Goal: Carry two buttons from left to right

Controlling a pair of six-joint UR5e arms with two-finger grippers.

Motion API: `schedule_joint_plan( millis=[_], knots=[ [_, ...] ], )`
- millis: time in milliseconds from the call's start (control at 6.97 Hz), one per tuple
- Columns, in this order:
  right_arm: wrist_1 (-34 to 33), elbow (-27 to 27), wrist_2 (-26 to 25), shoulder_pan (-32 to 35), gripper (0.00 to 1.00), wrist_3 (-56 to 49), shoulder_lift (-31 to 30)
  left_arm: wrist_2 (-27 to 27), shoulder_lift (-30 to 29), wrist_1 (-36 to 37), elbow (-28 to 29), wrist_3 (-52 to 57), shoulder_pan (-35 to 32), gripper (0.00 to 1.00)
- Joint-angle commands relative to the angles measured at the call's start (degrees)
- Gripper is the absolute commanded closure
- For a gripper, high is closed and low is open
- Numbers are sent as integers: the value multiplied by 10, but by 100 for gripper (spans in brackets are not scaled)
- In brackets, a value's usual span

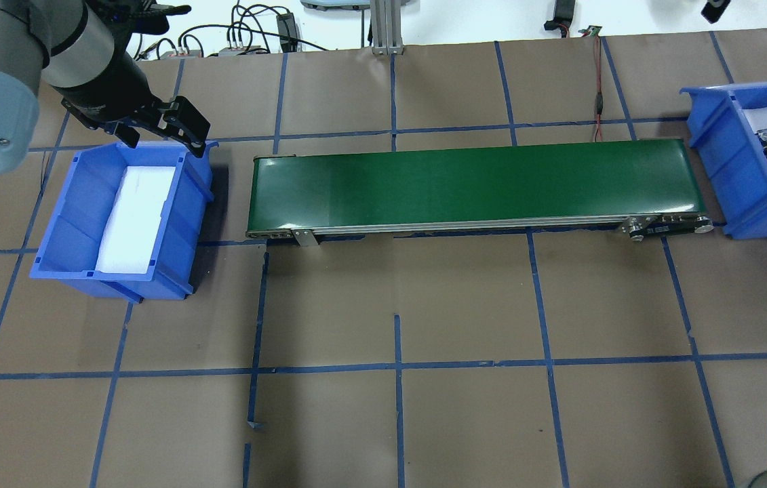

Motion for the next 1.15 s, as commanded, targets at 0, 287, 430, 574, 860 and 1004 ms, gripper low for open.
schedule_joint_plan(
  millis=[0, 287, 430, 574, 860, 1004],
  knots=[
    [28, 53, 6, 50, 0, 1, -75, 0, 0, 0, 0, 0, 0, 0],
    [-72, 234, 61, 51, 0, 36, -164, 0, -1, 0, 1, 0, 0, 0],
    [-84, 310, 51, 51, 0, 37, -205, 0, -1, 0, 1, 0, 0, 0],
    [-83, 331, 55, 48, 0, 42, -207, 0, -1, 0, 1, 0, 0, 0],
    [-87, 334, 52, 50, 0, 248, -211, 0, -1, 0, 4, 0, 1, 0],
    [-93, 335, 52, 50, 0, 256, -209, 0, -1, 0, 4, 0, 1, 0]
  ],
)
